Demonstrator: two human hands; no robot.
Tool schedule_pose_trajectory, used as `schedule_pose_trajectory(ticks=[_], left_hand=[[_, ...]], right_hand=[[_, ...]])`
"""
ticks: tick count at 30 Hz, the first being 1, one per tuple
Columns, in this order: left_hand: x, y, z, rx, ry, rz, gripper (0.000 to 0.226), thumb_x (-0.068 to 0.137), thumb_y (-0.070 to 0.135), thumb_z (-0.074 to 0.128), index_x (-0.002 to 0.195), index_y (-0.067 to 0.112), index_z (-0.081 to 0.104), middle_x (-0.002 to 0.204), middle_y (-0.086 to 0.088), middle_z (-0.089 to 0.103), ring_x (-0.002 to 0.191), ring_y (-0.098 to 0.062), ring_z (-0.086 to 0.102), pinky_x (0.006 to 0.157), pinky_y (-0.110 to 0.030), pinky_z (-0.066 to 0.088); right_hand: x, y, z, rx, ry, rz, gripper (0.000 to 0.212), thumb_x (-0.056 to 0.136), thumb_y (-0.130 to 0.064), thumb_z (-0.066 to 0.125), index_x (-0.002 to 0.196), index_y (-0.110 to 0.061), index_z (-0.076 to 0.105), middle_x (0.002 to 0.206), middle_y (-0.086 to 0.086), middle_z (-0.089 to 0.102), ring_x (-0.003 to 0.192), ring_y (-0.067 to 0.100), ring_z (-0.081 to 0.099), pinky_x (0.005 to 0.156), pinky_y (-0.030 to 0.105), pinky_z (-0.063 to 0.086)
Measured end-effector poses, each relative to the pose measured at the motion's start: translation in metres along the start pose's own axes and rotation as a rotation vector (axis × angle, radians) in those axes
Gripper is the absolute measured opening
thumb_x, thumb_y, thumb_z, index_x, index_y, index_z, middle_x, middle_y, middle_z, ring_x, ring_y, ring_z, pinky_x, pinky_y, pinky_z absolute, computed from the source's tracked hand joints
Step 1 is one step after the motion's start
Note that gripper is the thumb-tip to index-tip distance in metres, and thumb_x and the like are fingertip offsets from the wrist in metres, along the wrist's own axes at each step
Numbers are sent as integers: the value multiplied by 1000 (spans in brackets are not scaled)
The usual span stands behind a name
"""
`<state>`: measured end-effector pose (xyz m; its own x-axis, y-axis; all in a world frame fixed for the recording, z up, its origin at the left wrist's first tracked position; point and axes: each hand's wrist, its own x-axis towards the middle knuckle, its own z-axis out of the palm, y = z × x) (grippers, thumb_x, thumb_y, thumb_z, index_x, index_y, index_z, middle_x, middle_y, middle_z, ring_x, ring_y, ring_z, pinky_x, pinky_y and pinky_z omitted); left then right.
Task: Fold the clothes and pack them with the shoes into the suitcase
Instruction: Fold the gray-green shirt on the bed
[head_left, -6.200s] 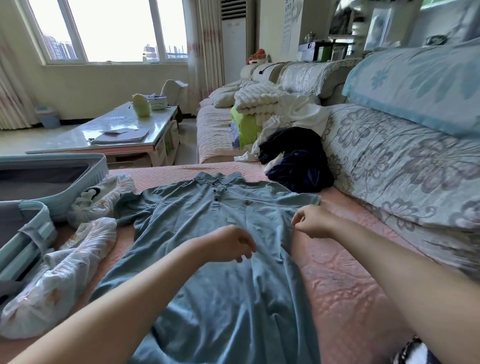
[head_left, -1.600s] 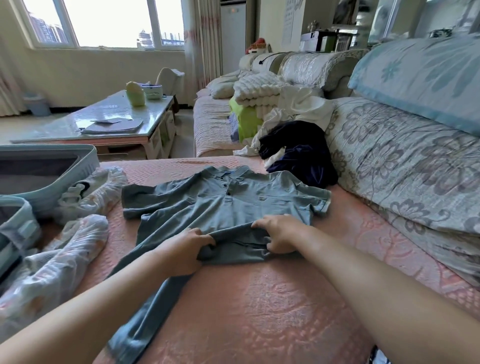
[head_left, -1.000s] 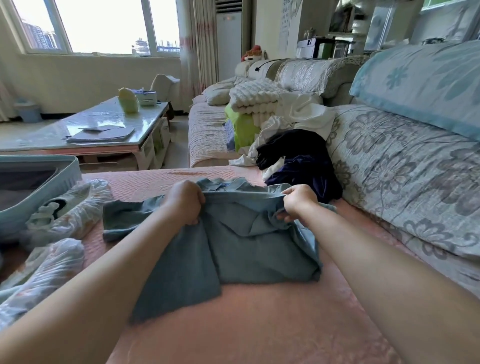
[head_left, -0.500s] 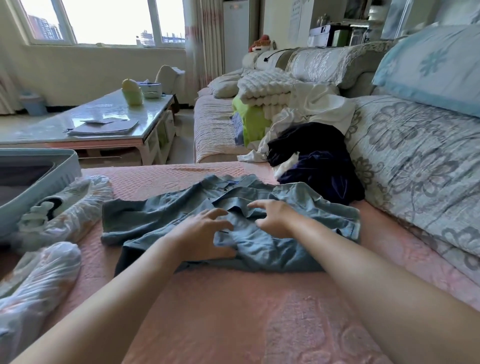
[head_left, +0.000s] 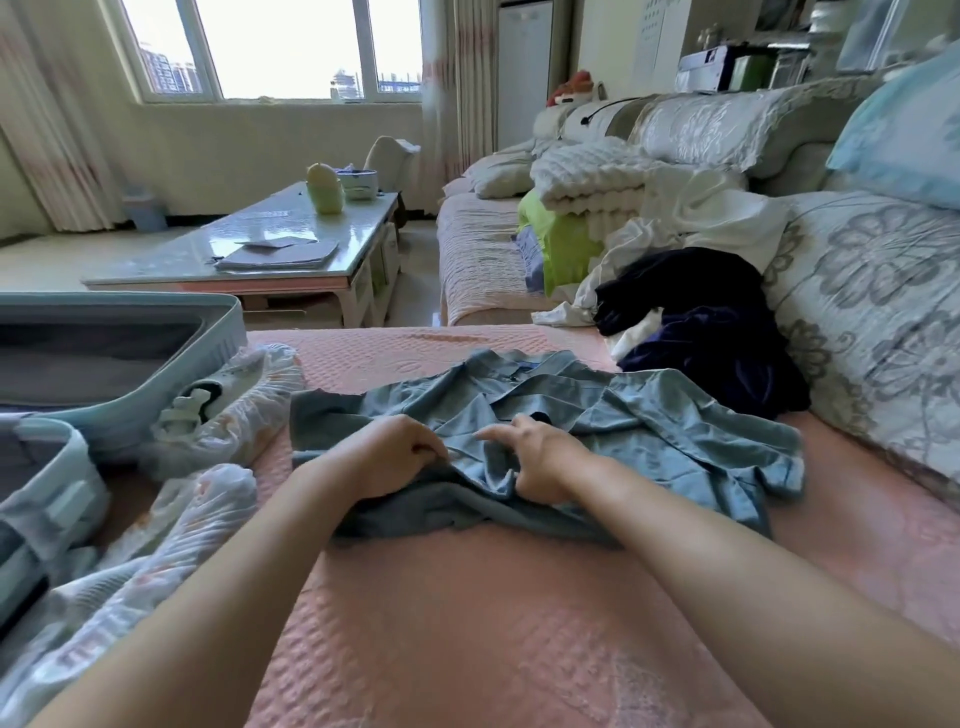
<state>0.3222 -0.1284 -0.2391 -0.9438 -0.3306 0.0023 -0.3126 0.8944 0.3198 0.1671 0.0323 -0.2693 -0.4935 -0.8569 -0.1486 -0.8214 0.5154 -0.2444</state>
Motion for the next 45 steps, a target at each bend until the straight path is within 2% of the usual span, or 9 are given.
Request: schedule_pose_trajectory(ticks=[10, 13, 15, 17, 22, 25, 28, 34, 45], left_hand=[[20, 10, 0, 120, 47, -79, 32, 79, 60, 70, 107, 44, 67, 103, 16, 67, 87, -9, 60, 71, -26, 47], [37, -10, -12, -26, 527, -349, 19, 96, 26, 55, 109, 22, 69, 105, -8, 70, 93, -28, 64, 72, -29, 45], [46, -33, -23, -367, 662, -471, 22, 95, 16, 57, 115, 13, 64, 108, -12, 70, 100, -30, 66, 82, -34, 53], [45, -42, -24, -572, 669, -457, 39, 93, 9, 60, 131, 14, 53, 125, -10, 62, 110, -29, 62, 91, -36, 53], [19, -30, 0, -294, 548, -219, 48, 94, 7, 56, 139, 22, 48, 142, -6, 47, 124, -23, 51, 103, -33, 44], [6, -31, 11, -190, 330, -452, 44, 98, 29, 54, 138, 14, 45, 141, -14, 44, 128, -30, 44, 105, -40, 37], [-17, -29, 24, -64, 212, -548, 48, 98, 39, 53, 134, 9, 46, 136, -17, 48, 128, -34, 45, 105, -43, 37], [-59, -31, 15, -35, 556, -424, 34, 92, -3, 43, 117, 14, 58, 107, -15, 54, 96, -34, 60, 80, -41, 48], [-87, -39, 27, 279, 92, -64, 59, 79, 25, 62, 134, 40, 48, 132, 10, 45, 126, -16, 42, 97, -30, 36]], right_hand=[[58, -7, -18, 870, 226, 173, 22, 97, -7, 51, 87, -11, 70, 71, 7, 67, 50, 15, 62, 45, 24, 46], [86, -19, -34, 1201, 334, 60, 20, 93, -8, 62, 108, -20, 69, 104, 9, 72, 83, 14, 71, 77, 31, 59], [96, -24, -40, 1230, 260, -66, 74, 90, -1, 65, 153, -28, 36, 141, 3, 56, 122, 16, 59, 103, 37, 50], [87, -27, -37, 1112, 138, -108, 104, 91, 13, 57, 159, -36, -4, 163, 8, 25, 127, 15, 50, 100, 36, 50], [42, -28, -20, 505, 143, 12, 91, 89, -6, 54, 158, -45, 9, 158, 8, 36, 62, 18, 56, 56, 36, 48], [10, -28, -8, 330, 84, -16, 77, 90, -20, 60, 157, -34, 26, 162, 0, 31, 114, 16, 60, 89, 21, 44], [-22, -25, 4, 193, 26, -18, 90, 86, -39, 65, 160, -34, 13, 168, -3, 12, 152, 17, 18, 122, 34, 20], [-65, -25, 11, -34, -122, 11, 108, 83, -27, 63, 158, -38, -13, 168, -7, -6, 153, 19, 15, 119, 29, 24], [-86, -29, 10, -220, -53, -18, 81, 95, 8, 35, 161, -32, 10, 168, -7, 12, 152, 12, 20, 116, 28, 28]])
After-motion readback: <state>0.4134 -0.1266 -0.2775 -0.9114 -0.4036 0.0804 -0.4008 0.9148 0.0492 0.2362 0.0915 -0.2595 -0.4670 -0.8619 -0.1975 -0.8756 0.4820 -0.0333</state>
